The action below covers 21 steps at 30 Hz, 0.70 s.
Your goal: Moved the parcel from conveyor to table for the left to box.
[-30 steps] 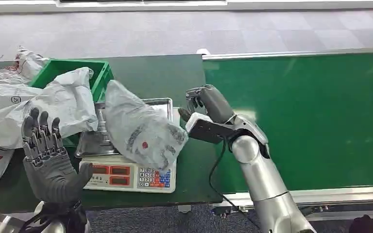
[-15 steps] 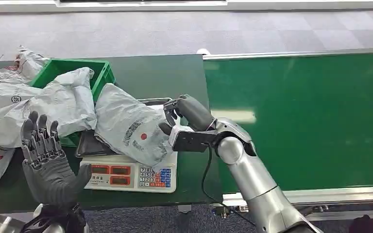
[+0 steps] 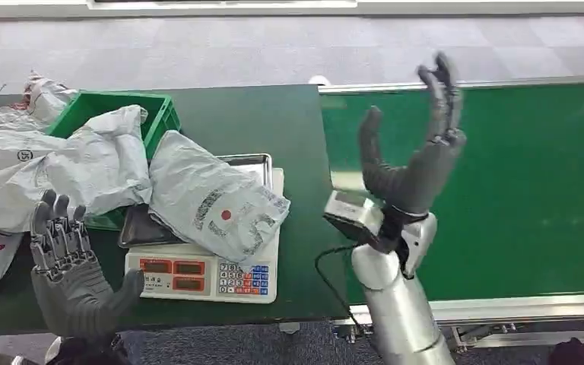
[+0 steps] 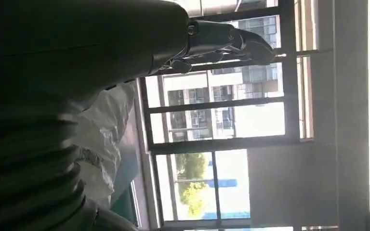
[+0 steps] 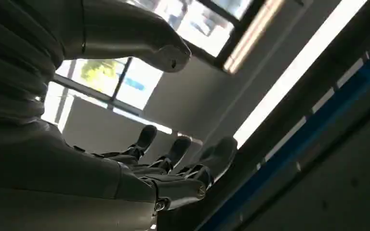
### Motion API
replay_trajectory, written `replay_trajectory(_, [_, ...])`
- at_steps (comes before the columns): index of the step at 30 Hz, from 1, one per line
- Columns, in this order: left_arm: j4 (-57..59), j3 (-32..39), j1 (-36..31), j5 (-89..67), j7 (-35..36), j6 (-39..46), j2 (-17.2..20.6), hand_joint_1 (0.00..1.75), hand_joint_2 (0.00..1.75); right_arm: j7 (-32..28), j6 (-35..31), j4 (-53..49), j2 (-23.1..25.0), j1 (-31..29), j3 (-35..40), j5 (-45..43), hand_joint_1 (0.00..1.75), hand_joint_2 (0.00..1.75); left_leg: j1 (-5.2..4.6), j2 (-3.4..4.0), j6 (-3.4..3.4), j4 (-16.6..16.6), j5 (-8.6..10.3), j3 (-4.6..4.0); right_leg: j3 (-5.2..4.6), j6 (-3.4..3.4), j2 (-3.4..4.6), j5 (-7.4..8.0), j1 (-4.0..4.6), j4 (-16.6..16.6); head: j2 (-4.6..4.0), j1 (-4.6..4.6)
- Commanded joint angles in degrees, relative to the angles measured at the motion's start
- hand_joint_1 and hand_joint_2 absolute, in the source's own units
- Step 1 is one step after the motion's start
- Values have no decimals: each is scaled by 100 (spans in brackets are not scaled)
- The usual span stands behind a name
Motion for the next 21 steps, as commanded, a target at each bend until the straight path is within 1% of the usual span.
replay_trajectory(1, [1875,-566,-967,-1069,233,29,218,0,175,-147,138,-3493,214,1214,-1027,-216,0,175,1,-84,-9,-20,11,9,33,14,-68,-11,-3,-21,0,2])
replay_trajectory(2, [2114,-609,-1136,-1233,288,-2,215,0,175,-147,138,-3439,214,1224,-959,-240,0,175,-4,-69,-7,-19,12,7,25,13,-56,-9,-5,-18,0,2])
replay_trajectory(3, [2114,-609,-1136,-1233,288,-2,215,0,175,-147,138,-3439,214,1224,-959,-240,0,175,-14,-35,-3,-15,7,11,17,11,-29,-6,-7,-13,0,-2])
replay_trajectory(4, [2114,-609,-1136,-1233,288,-2,215,0,175,-147,138,-3439,214,1224,-959,-240,0,175,-11,-45,-7,-24,9,19,30,14,-36,-5,-6,-24,0,2])
replay_trajectory(5, [2114,-609,-1136,-1233,288,-2,215,0,175,-147,138,-3439,214,1224,-959,-240,0,175,-8,-17,-1,-15,2,16,23,12,-19,-2,-5,-20,0,-2])
replay_trajectory(6, [2114,-609,-1136,-1233,288,-2,215,0,175,-147,138,-3439,214,1224,-959,-240,0,175,-5,-16,-7,-24,6,20,30,14,-16,2,-8,-30,0,0])
replay_trajectory(8, [2114,-609,-1136,-1233,288,-2,215,0,175,-147,138,-3439,214,1224,-959,-240,0,175,-10,11,0,-13,-1,17,18,16,2,2,-14,-17,0,2])
replay_trajectory(10, [2600,-878,-1393,-2331,855,-170,397,0,175,-147,138,-3101,214,1196,-716,-375,0,175,-9,15,-3,-17,-2,26,22,15,7,4,-14,-18,0,0])
replay_trajectory(11, [2654,-911,-1378,-2800,995,-188,393,0,175,153,138,-3153,214,1195,-434,-113,0,175,-6,10,-7,-28,3,38,34,15,6,8,-11,-30,0,0])
replay_trajectory(12, [2654,-911,-1378,-2800,995,-188,393,0,175,153,138,-3153,214,1195,-434,-113,0,175,-8,7,-5,-23,2,37,33,14,2,6,-13,-24,0,0])
replay_trajectory(13, [2969,-994,-1633,-3000,1077,-67,422,0,175,297,138,-3546,214,1601,-66,108,0,175,-8,7,-9,-32,4,42,36,15,5,8,-13,-31,0,0])
replay_trajectory(14, [3487,-1140,-1853,-3399,1133,118,422,0,175,-147,138,-2977,214,1360,-415,-403,0,175,-10,25,-2,-16,-2,33,23,15,18,6,-14,-16,0,-2])
replay_trajectory(15, [3937,-1280,-2090,-3803,1275,180,428,0,175,-147,138,-2510,214,952,-464,-443,0,175,-9,2,-6,-27,6,39,37,16,-3,7,-14,-27,0,0])
replay_trajectory(16, [4325,-1420,-2301,-4190,1431,435,449,0,175,-147,138,-2650,214,1189,-261,-400,0,175,-5,-13,-11,-39,13,44,48,17,-12,11,-11,-41,0,0])
replay_trajectory(17, [4933,-1658,-2631,-4803,1811,677,451,0,175,-147,138,-2511,214,1196,-81,-393,0,175,-9,14,-5,-25,7,43,35,16,9,11,-14,-25,0,-2])
replay_trajectory(18, [5305,-1807,-2841,-5144,1963,972,445,0,175,-147,138,-2447,214,1187,1,-349,0,175,-8,-8,-10,-42,16,49,47,17,-9,14,-14,-40,0,2])
replay_trajectory(19, [5572,-1770,-2919,-5540,2081,1155,349,0,175,-147,138,-2529,214,1366,183,-287,0,175,-7,-22,-13,-47,21,49,54,18,-19,15,-13,-46,0,-2])
replay_trajectory(20, [6367,-2009,-3401,-6052,2458,1460,236,0,175,-147,138,-2278,214,1191,273,-308,0,175,-11,-11,-5,-31,14,44,46,16,-13,9,-16,-29,0,0])
replay_trajectory(21, [6658,-2054,-3557,-6129,2501,1540,184,0,175,-147,138,-2225,214,1194,364,-314,0,175,-10,-13,-11,-35,20,44,47,18,-12,14,-16,-35,0,2])
